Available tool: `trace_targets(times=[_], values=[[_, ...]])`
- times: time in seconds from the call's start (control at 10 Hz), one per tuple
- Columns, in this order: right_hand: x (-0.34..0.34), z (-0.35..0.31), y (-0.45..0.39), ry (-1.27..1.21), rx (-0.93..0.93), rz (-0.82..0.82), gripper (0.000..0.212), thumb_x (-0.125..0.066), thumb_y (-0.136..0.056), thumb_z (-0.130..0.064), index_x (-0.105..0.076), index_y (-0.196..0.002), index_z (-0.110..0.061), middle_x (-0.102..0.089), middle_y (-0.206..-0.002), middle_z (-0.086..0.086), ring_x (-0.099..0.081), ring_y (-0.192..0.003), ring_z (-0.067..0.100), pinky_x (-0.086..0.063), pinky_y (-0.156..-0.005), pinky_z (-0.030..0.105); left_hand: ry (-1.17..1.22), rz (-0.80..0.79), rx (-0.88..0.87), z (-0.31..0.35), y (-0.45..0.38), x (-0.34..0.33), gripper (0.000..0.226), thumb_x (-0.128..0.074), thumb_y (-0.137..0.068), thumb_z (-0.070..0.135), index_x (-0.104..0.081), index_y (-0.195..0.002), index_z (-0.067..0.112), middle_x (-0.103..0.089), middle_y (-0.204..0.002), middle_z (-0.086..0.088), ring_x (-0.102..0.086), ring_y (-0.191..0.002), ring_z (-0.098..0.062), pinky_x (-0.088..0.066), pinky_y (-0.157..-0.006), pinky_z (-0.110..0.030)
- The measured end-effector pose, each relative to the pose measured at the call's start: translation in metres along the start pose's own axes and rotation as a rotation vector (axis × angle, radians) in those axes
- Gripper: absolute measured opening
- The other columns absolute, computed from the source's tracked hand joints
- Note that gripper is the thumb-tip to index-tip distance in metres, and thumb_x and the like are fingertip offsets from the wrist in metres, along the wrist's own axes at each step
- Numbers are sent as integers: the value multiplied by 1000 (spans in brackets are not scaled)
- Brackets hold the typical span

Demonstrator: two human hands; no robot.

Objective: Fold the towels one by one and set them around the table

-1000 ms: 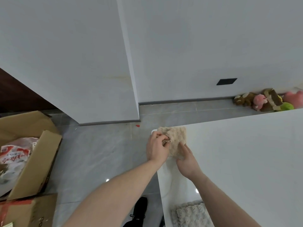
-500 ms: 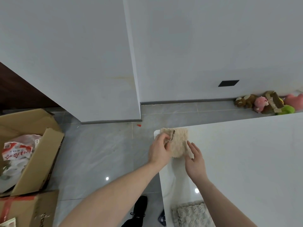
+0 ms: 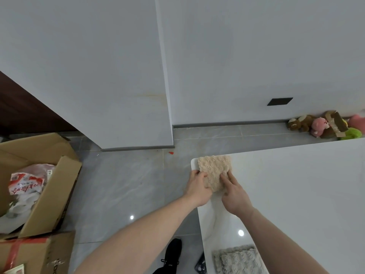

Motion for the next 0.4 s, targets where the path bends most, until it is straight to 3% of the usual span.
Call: trace_targets(times=[0.1, 0.2, 0.3, 0.4], values=[[2, 0, 2, 62, 5, -48, 82, -44, -85, -5, -22, -162, -26, 0, -172, -1, -27, -153, 23, -37, -116, 33, -287, 124, -183, 17, 10, 13, 62, -60, -86, 19, -43, -145, 23, -14, -162, 0, -31, -141, -26, -42, -112, -40], [7, -1, -2, 132, 31, -130, 83, -42, -85, -3, -20, -163, -25, 4, -172, -1, -25, -154, 22, -33, -119, 32, -535, -142, -233, 15, 13, -9, 74, -56, -88, 18, -29, -157, 25, -2, -169, 4, -17, -152, -27, -35, -117, -43], [29, -7, 0, 126, 9, -154, 80, -43, -87, -5, -24, -162, -27, 2, -172, -3, -34, -151, 21, -33, -117, 31, -550, -224, -173, 14, 18, -10, 79, -54, -89, 19, -21, -161, 28, 6, -170, 8, -9, -155, -26, -32, -120, -44], [43, -11, 19, 32, 54, -31, 79, -45, -87, -4, -30, -160, -30, -4, -172, -4, -39, -147, 20, -39, -112, 31, -481, -135, -193, 27, 34, -2, 77, -52, -89, 16, -24, -159, 30, 5, -170, 8, -7, -155, -27, -29, -122, -43]])
Point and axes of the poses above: each hand's wrist, its own y-axis away from the middle knuckle, its own x-axis out of the back of the hand, z = x × y, the point moved 9 cm from there along -y, towards the middle knuckle
